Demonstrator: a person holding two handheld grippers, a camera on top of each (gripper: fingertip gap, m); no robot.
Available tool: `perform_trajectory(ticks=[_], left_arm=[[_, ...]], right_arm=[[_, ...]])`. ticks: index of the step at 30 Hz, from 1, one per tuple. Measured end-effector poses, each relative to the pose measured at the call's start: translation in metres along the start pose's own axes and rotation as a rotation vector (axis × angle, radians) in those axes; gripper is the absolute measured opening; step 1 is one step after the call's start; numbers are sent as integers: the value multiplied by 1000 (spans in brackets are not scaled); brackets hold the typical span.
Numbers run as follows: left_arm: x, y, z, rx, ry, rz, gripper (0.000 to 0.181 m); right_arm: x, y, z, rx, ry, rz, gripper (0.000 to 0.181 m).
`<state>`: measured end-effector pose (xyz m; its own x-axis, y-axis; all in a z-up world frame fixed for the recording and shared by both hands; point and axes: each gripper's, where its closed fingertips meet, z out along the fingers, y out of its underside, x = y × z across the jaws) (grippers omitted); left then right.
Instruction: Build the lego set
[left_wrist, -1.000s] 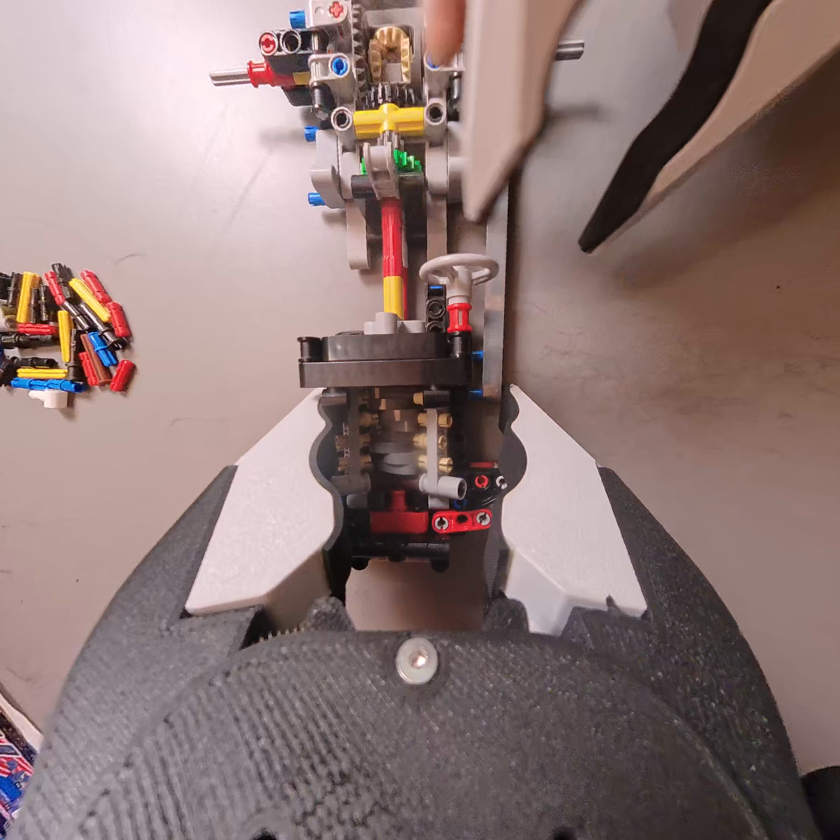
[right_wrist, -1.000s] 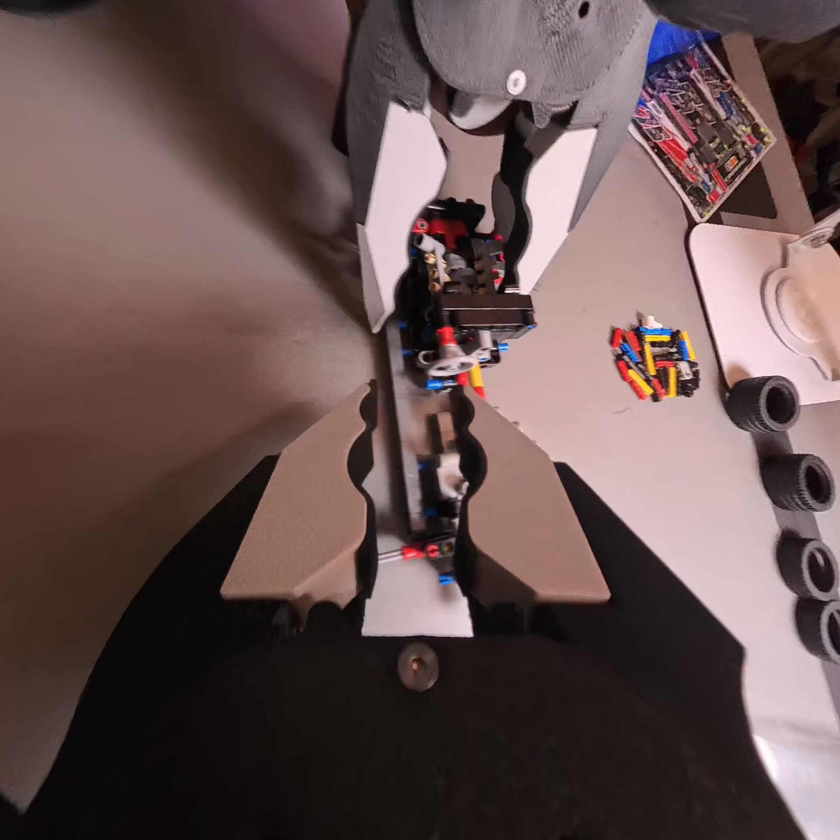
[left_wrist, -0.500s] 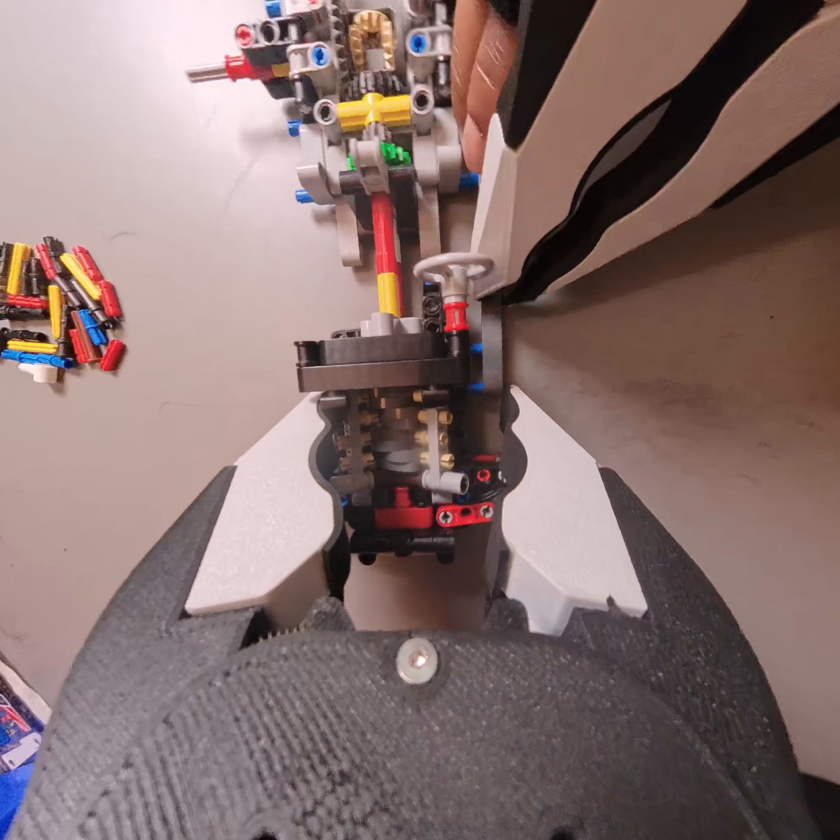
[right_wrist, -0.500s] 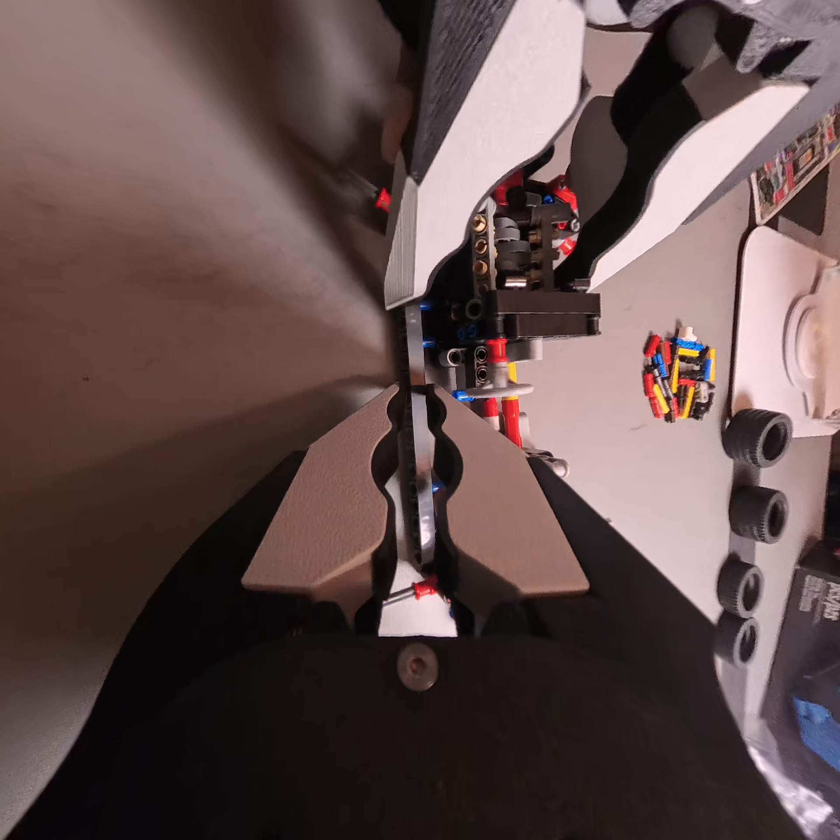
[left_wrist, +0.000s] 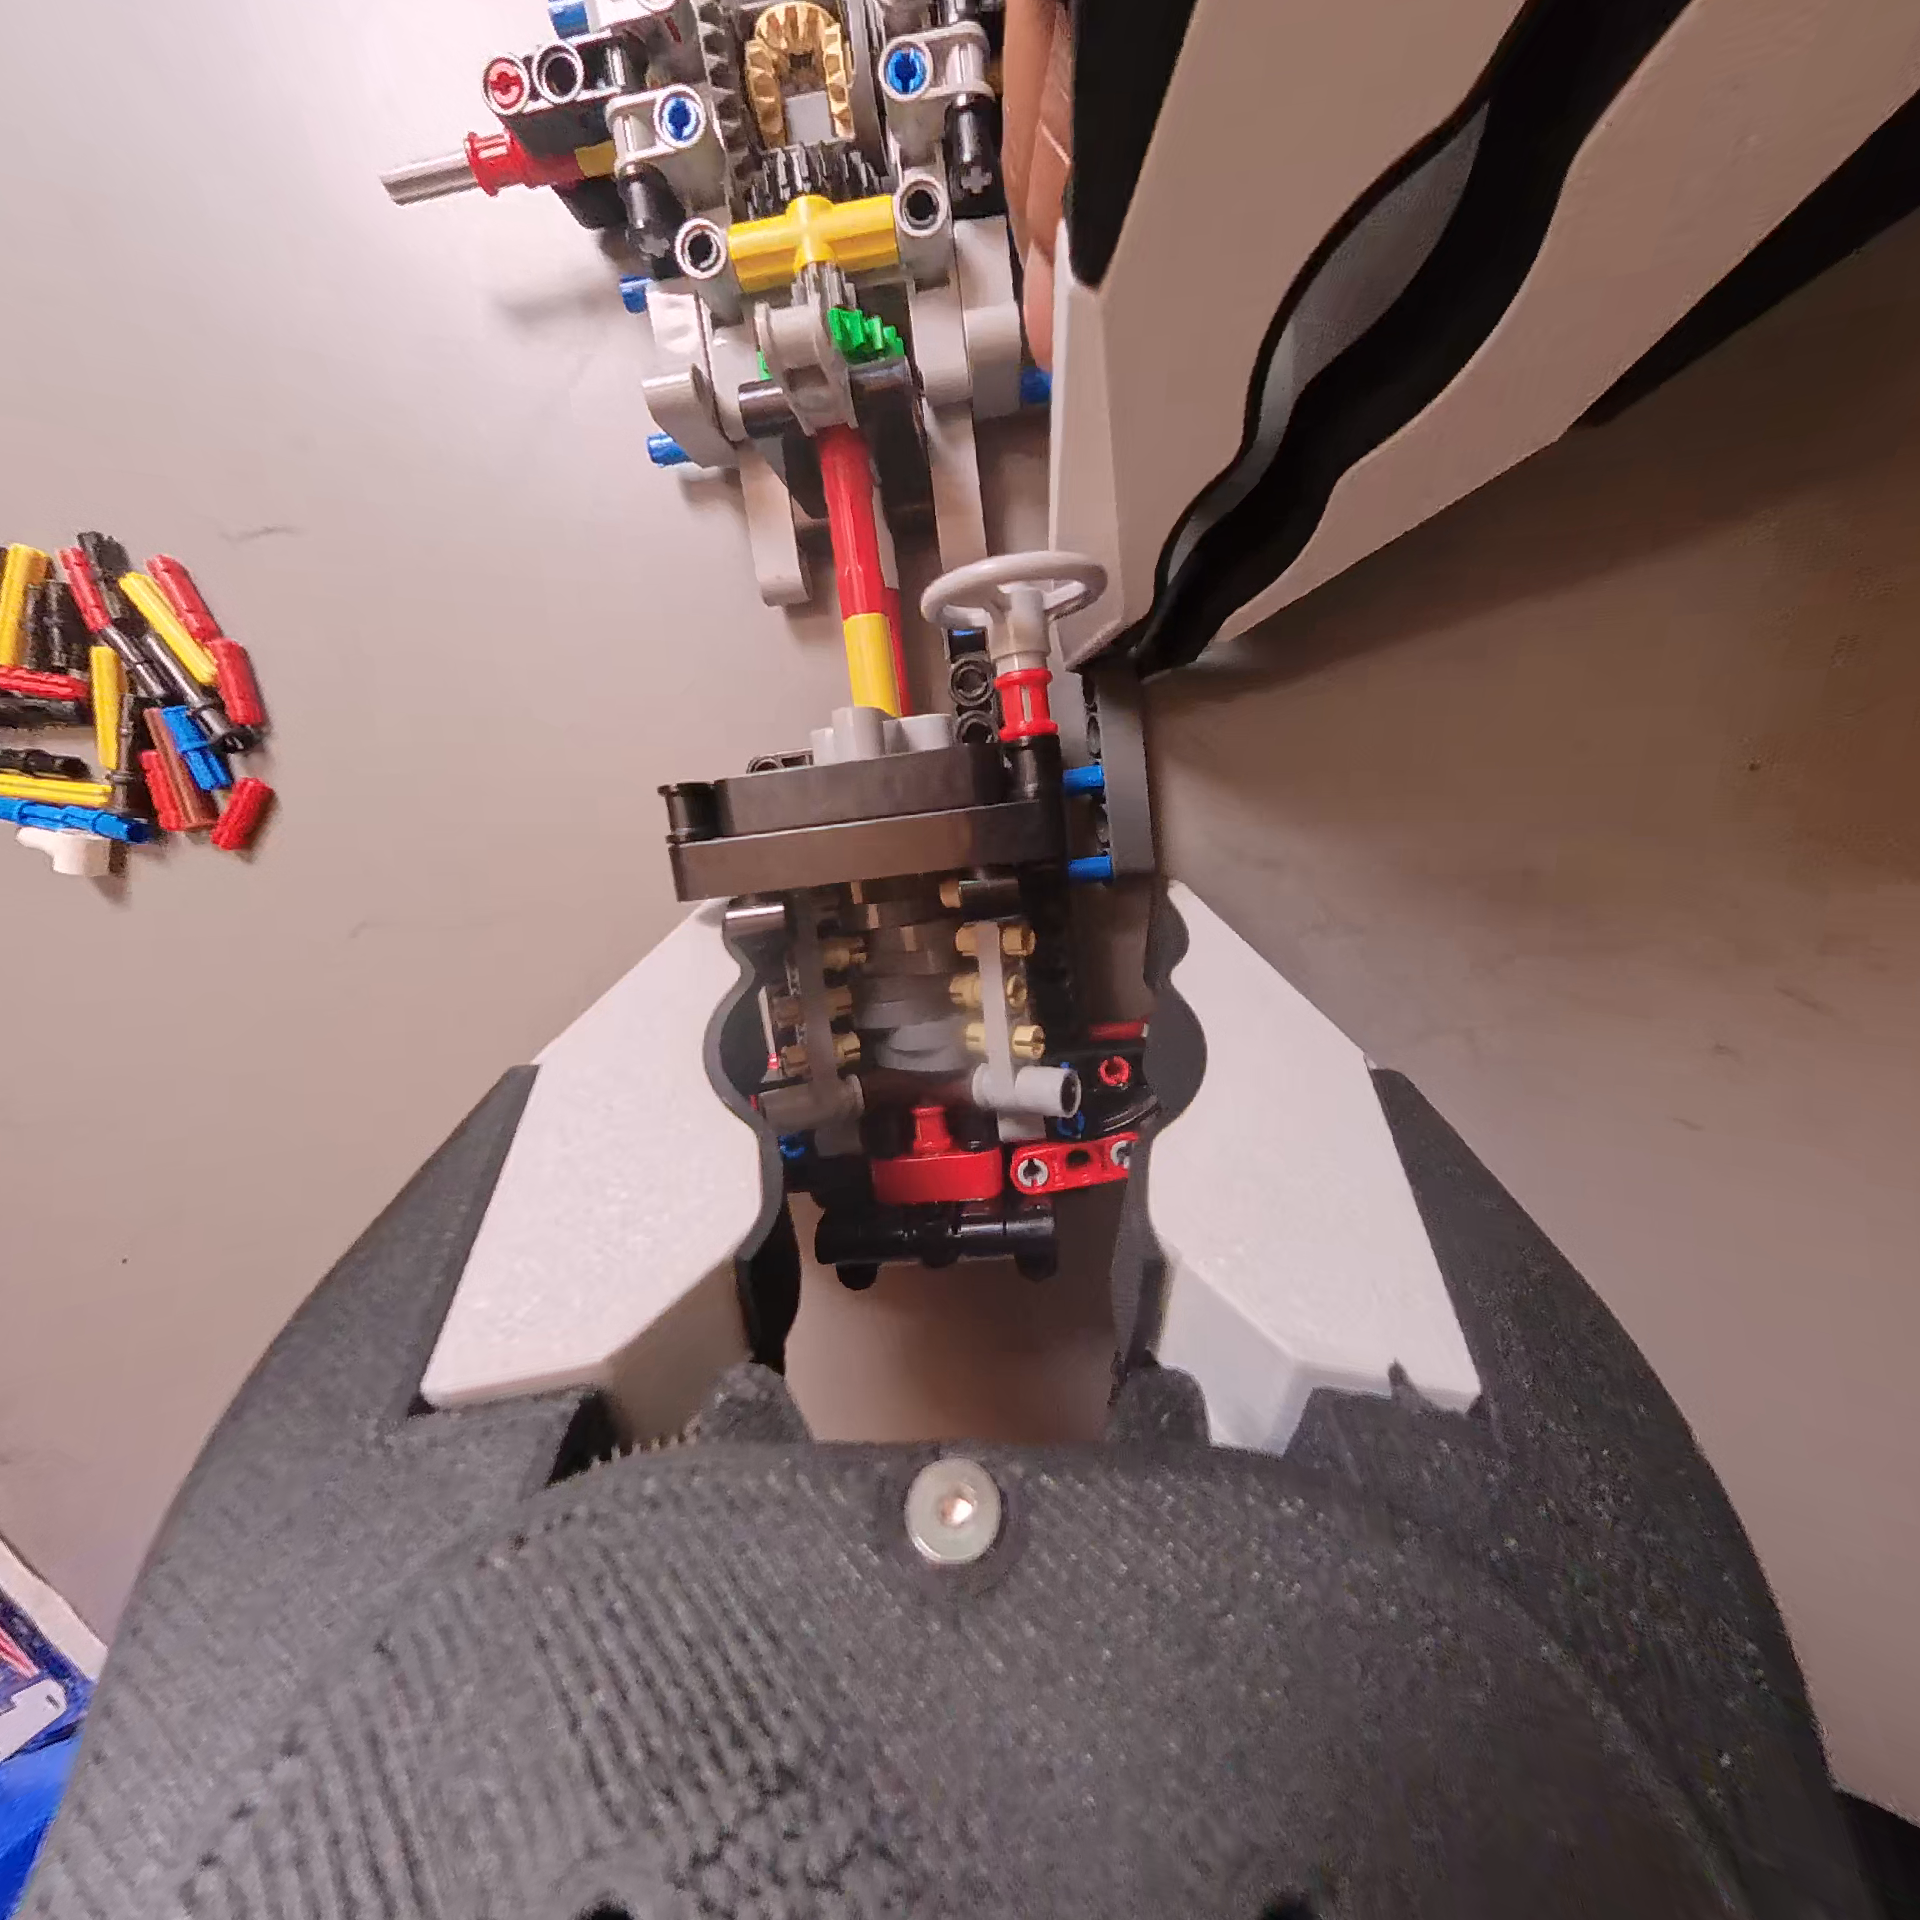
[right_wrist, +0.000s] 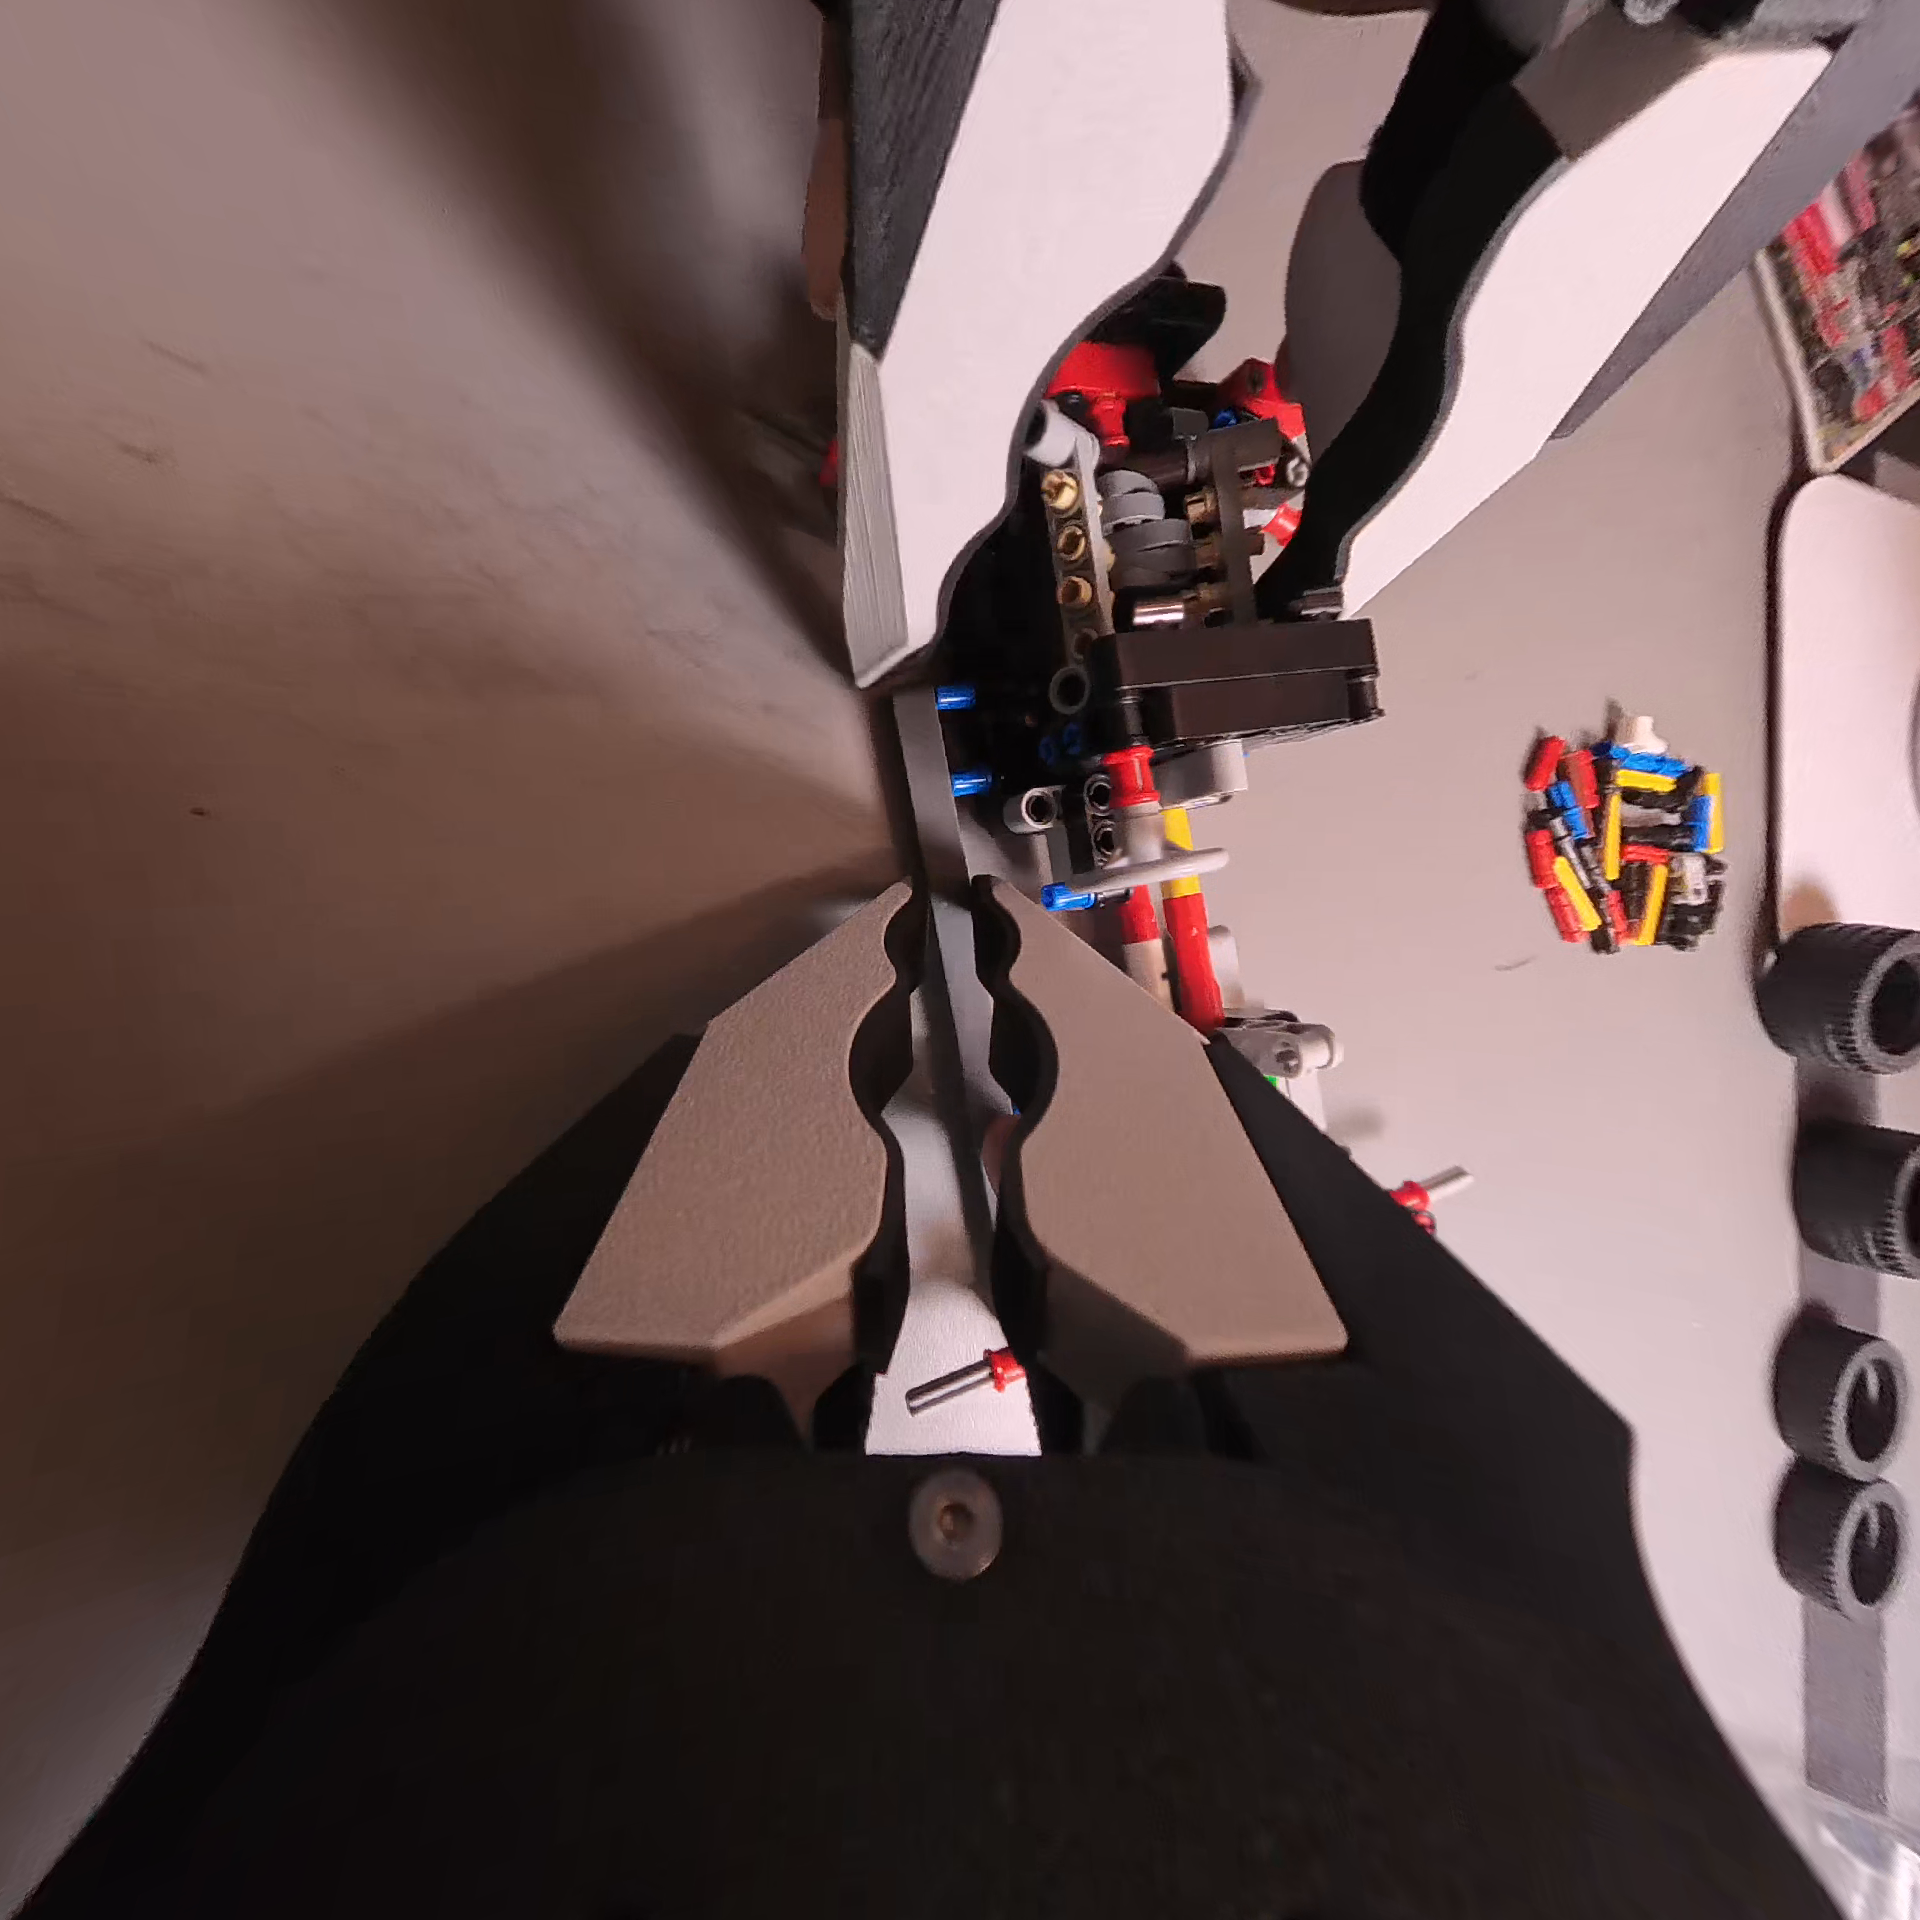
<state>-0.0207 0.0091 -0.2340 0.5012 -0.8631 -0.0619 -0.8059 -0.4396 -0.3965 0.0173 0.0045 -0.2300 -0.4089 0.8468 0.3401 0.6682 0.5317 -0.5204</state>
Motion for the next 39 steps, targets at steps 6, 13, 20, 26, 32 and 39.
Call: perform_trajectory(ticks=[6,13,20,26,32,39], left_arm=[[-5,-2,1,10,-12,-1,64],[-6,-4,1,0,1,34,68],[-7,-8,4,14,0,21,79],[-14,-11,5,31,-13,-18,71],[-17,-13,6,27,-18,-42,72],[-19,-13,7,30,-19,-50,71]], right_arm=[[7,7,-3,-29,-38,58,5],[8,9,-3,-5,-76,37,6],[12,11,-1,-19,-105,45,5],[14,11,-1,-19,-103,49,5],[17,11,0,-4,-115,107,4],[19,11,1,-13,-120,130,4]])
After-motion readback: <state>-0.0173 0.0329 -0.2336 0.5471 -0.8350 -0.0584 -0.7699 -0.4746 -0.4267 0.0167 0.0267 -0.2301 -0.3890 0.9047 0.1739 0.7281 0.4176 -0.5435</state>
